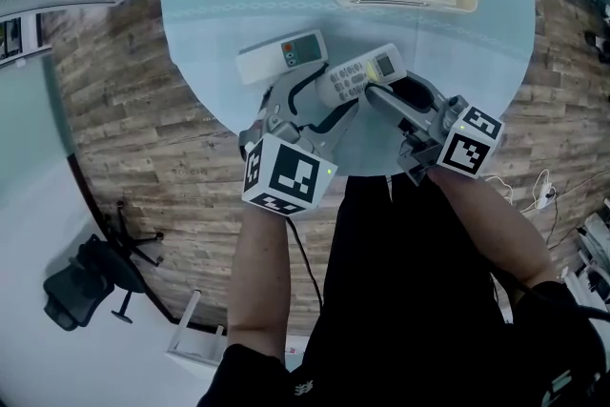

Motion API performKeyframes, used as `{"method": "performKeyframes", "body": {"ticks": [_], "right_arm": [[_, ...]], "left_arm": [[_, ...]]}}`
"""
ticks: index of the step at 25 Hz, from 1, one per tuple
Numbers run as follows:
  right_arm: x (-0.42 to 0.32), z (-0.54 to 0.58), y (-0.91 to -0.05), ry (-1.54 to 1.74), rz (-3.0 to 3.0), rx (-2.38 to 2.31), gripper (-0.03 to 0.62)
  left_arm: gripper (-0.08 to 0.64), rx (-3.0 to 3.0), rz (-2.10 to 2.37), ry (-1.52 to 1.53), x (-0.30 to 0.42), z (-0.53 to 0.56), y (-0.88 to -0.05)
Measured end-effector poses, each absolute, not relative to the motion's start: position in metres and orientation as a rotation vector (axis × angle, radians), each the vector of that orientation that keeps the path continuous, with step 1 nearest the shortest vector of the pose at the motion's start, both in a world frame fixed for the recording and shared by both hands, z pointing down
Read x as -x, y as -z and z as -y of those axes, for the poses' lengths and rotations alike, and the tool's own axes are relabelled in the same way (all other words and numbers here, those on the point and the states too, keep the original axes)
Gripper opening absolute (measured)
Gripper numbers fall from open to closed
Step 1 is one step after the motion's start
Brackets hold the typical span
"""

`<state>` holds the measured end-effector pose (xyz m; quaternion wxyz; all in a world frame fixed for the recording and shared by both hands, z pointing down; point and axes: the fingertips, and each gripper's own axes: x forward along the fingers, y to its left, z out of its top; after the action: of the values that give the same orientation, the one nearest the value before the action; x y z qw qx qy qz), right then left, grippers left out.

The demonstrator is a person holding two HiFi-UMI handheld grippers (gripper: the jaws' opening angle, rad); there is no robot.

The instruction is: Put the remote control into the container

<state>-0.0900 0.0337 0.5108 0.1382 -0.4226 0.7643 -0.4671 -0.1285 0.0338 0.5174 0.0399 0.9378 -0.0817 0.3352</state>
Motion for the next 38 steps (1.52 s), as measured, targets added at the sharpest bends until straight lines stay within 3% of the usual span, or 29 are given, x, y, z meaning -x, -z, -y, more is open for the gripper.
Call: {"method": "performKeyframes", "body": {"ticks": [24,38], "right_arm": [[0.049,0.010,-0.416,1.089,-2.212,1.303,0.130],[0.062,0.010,-0.331,0.726,-2.447,1.393,0.103]], "left_arm": [[0.268,-2.895,0.265,-0.887,0.099,-0.020,-0.462],[0.262,-2.958,0.340,-0.746,0.099,-0.015,-0.413]]}}
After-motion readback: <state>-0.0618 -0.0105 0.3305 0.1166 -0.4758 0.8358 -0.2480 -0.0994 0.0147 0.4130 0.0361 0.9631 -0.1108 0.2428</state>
